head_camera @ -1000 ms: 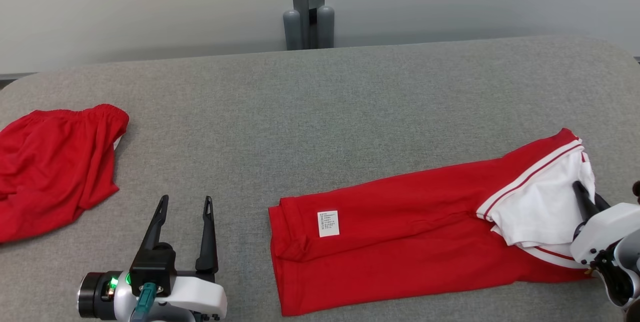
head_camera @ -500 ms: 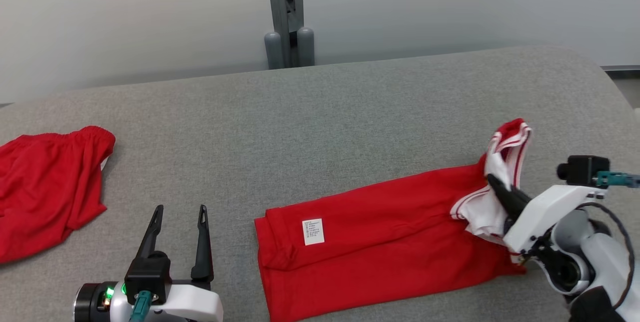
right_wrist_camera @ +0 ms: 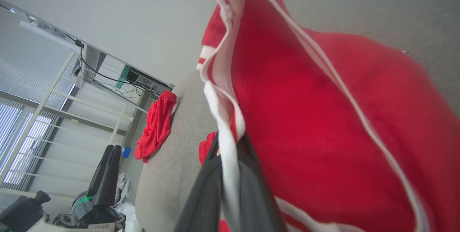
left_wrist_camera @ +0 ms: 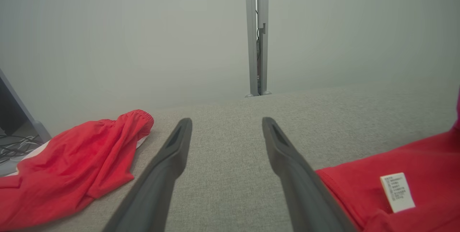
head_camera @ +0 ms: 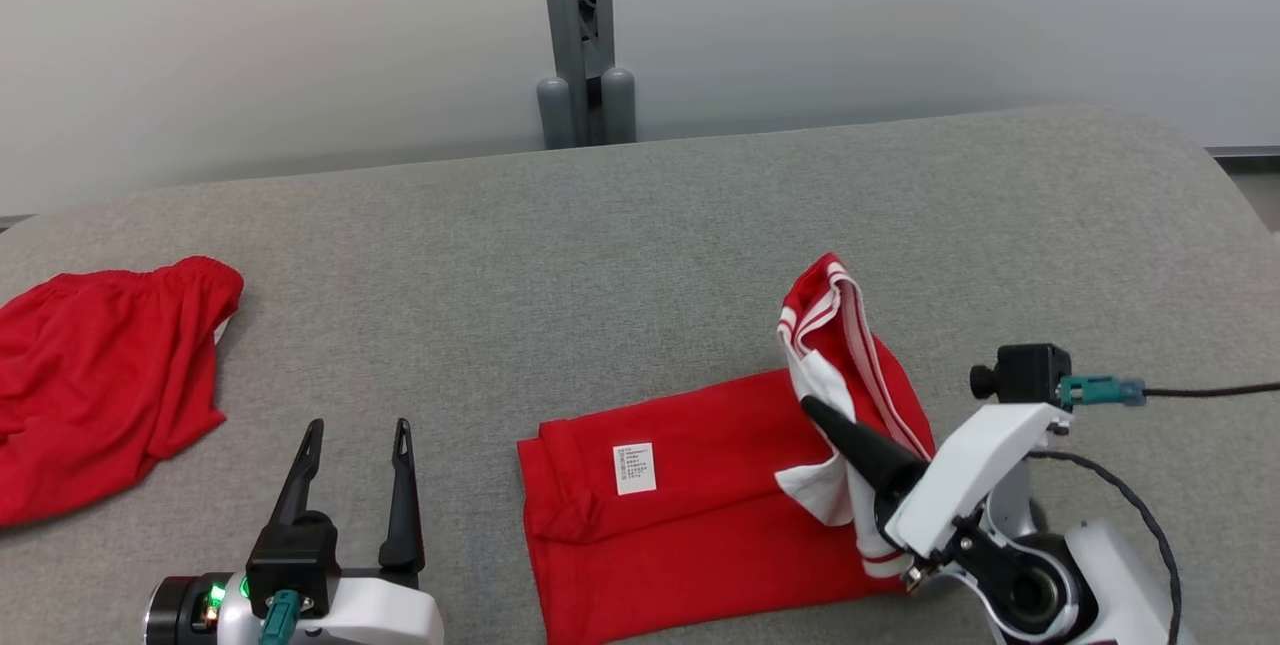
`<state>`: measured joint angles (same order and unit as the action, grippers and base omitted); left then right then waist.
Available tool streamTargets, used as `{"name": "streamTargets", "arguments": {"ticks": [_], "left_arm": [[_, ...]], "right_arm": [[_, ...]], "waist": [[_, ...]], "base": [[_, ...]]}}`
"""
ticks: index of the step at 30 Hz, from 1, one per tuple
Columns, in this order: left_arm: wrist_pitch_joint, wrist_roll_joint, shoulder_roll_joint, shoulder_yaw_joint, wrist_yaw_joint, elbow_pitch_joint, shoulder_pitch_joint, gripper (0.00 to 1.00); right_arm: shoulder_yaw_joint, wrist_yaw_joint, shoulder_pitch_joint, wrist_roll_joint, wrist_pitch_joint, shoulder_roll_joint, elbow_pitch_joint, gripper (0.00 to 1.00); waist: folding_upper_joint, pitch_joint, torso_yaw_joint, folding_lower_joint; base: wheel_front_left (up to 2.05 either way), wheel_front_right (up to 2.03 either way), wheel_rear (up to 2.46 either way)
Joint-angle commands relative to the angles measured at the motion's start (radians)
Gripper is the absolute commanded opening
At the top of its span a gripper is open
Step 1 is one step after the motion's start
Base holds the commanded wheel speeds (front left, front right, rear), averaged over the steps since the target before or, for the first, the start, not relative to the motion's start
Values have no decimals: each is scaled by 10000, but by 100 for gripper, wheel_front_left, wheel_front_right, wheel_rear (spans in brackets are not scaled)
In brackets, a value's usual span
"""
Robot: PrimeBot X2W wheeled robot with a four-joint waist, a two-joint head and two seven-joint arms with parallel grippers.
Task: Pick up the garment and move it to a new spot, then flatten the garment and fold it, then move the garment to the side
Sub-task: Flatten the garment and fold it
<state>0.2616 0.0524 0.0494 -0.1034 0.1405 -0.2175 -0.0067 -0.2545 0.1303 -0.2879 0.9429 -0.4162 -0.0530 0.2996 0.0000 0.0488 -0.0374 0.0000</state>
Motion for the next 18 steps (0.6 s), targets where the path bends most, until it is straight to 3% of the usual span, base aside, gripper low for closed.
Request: {"name": "streamTargets", "arguments": {"ticks": [1,5,18], "left_arm": [[36,-14,30,38,-60,0,36,100],[36,-34,30,3,-77,-36,18,100],[36,206,29,-349,66,-136,-29,100]], "right_arm": [[-42,11,271,491,-163,0,-288,0],[-720,15,605,1488,37,0,-387,0],[-2874,15,-452,3391,1606,-3,1218,0]], "waist": [[0,10,119,0],[0,-8,407,0],[0,232,1647,0]], "base": [[0,0,0],[0,0,0],[0,0,0]]}}
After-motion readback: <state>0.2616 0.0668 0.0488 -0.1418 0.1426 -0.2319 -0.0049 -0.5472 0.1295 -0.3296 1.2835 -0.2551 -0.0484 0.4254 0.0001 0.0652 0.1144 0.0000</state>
